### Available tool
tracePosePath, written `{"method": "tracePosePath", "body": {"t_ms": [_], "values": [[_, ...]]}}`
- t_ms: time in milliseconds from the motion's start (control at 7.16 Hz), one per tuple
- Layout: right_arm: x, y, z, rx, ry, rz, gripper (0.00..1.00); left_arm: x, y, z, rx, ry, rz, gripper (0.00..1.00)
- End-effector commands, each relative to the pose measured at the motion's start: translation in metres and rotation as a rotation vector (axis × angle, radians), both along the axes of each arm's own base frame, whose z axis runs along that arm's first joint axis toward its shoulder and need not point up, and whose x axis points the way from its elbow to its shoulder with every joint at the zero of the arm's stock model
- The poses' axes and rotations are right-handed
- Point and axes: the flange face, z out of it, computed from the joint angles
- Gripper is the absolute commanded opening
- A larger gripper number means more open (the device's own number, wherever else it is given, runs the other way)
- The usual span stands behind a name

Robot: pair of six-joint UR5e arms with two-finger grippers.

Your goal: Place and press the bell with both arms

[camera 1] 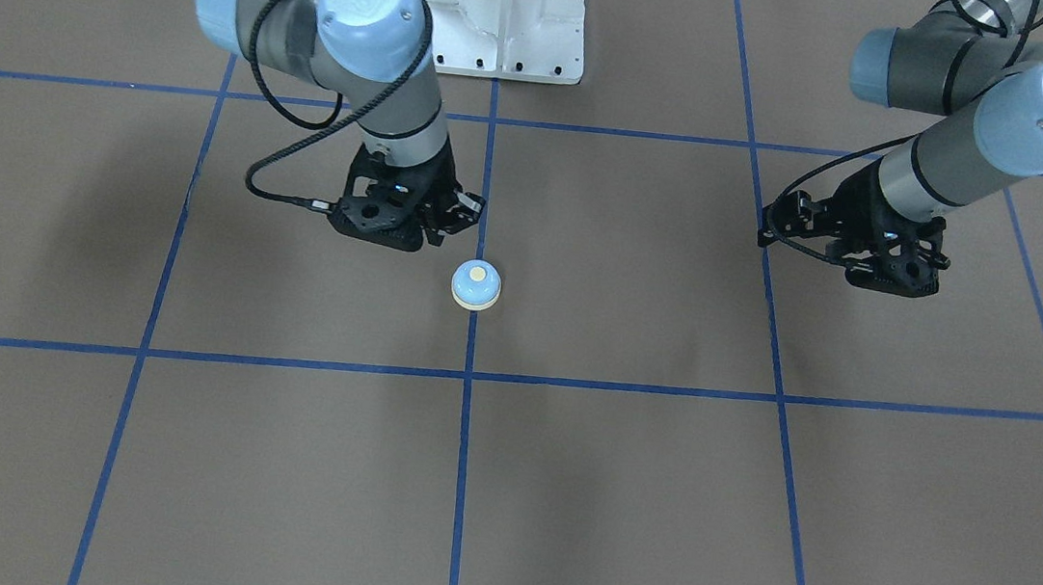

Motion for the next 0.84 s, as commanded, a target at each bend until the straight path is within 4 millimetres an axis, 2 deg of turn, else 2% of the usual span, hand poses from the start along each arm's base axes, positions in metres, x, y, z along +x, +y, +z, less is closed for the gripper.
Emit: {"method": "tracePosePath", "body": {"t_ms": [0,140,279,419,699], "values": [[0.101,-0.006,0.059,0.046,0.008,-0.006,0.00,-0.010,0.007,0.004,-0.001,-0.001,-0.006,0.99],[0.146,-0.012,0.094,0.086,0.031,-0.031,0.00,-0.016,0.005,0.002,0.003,0.001,-0.018,0.99],[0.189,-0.012,0.135,0.129,0.065,-0.076,0.00,-0.033,0.009,0.010,0.013,-0.002,-0.026,0.99],[0.228,-0.010,0.170,0.181,0.105,-0.116,0.00,-0.056,0.015,0.029,0.069,-0.011,0.004,0.99],[0.332,-0.012,0.251,0.278,0.180,-0.212,0.00,-0.130,0.031,0.090,0.171,-0.051,0.041,0.99]]}}
